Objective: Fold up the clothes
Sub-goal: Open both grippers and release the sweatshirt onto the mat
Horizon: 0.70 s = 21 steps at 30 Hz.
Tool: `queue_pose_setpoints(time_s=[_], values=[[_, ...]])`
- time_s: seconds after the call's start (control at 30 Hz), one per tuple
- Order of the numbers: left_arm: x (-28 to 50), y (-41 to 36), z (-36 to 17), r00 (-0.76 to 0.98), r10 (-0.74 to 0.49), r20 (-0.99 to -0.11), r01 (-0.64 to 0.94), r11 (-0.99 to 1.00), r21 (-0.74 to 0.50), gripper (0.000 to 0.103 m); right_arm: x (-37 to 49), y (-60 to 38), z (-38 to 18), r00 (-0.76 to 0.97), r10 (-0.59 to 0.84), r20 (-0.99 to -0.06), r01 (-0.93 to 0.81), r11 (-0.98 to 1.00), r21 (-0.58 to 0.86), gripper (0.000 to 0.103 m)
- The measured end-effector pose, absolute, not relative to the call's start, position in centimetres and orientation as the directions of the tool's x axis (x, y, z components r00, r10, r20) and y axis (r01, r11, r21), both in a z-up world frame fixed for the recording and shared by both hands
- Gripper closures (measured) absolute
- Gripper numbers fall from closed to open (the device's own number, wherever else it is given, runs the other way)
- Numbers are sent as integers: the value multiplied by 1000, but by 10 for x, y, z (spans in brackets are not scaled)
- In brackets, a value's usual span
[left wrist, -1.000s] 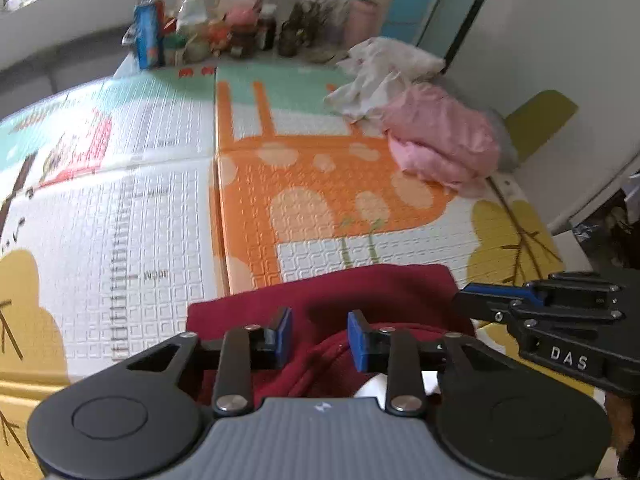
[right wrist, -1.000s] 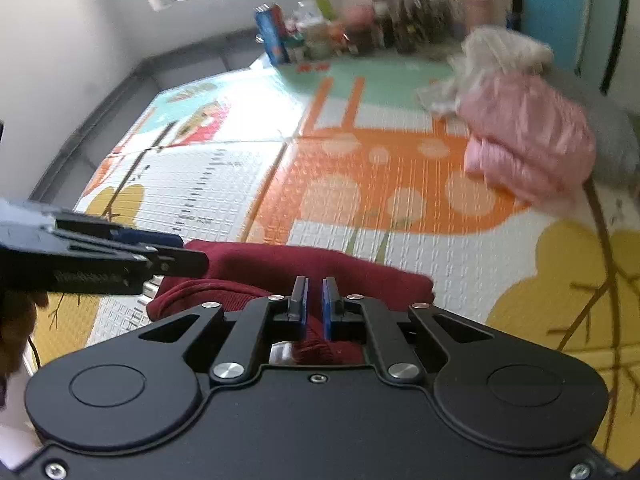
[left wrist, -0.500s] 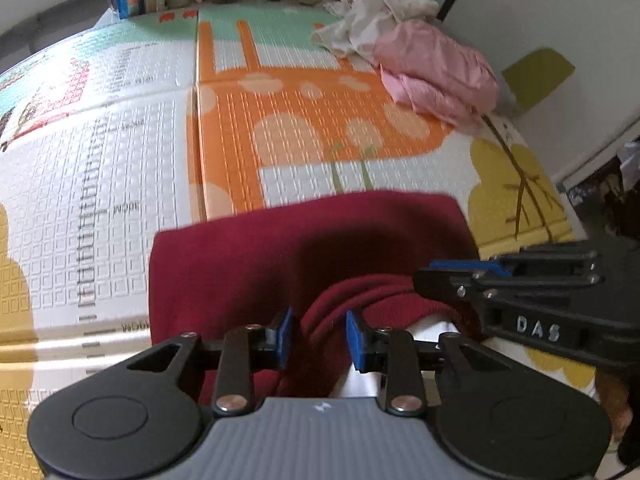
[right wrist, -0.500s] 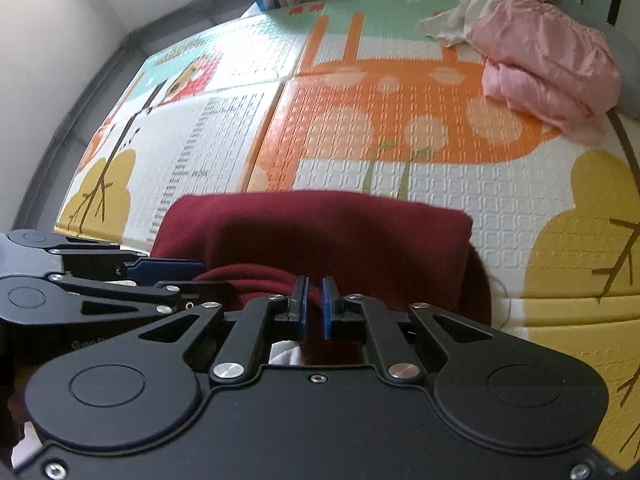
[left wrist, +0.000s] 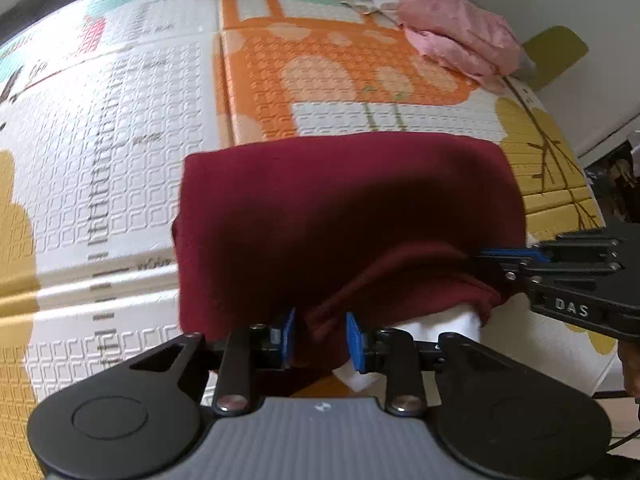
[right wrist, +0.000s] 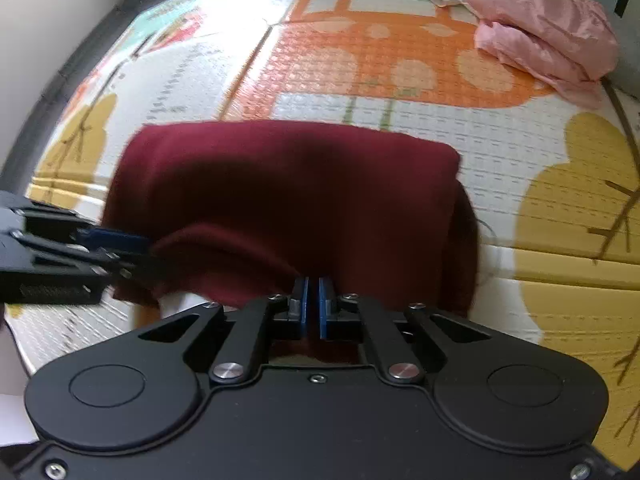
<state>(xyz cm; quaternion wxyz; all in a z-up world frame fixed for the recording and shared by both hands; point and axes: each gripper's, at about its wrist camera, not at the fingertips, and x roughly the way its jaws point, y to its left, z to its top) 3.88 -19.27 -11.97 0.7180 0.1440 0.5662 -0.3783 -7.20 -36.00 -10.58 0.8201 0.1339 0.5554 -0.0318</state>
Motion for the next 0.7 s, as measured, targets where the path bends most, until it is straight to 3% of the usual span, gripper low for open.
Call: queue_pose_setpoints(time_s=[0.47, 0.7], values=[[40, -175, -119, 22, -389, -921, 694, 669, -266, 73, -101, -385, -117, 360, 91, -929, 251, 949, 190, 103], [37, -158, -94, 51, -394, -918, 714, 657, -242, 73, -110, -393, -79, 426, 55, -903, 281, 941, 190, 101]])
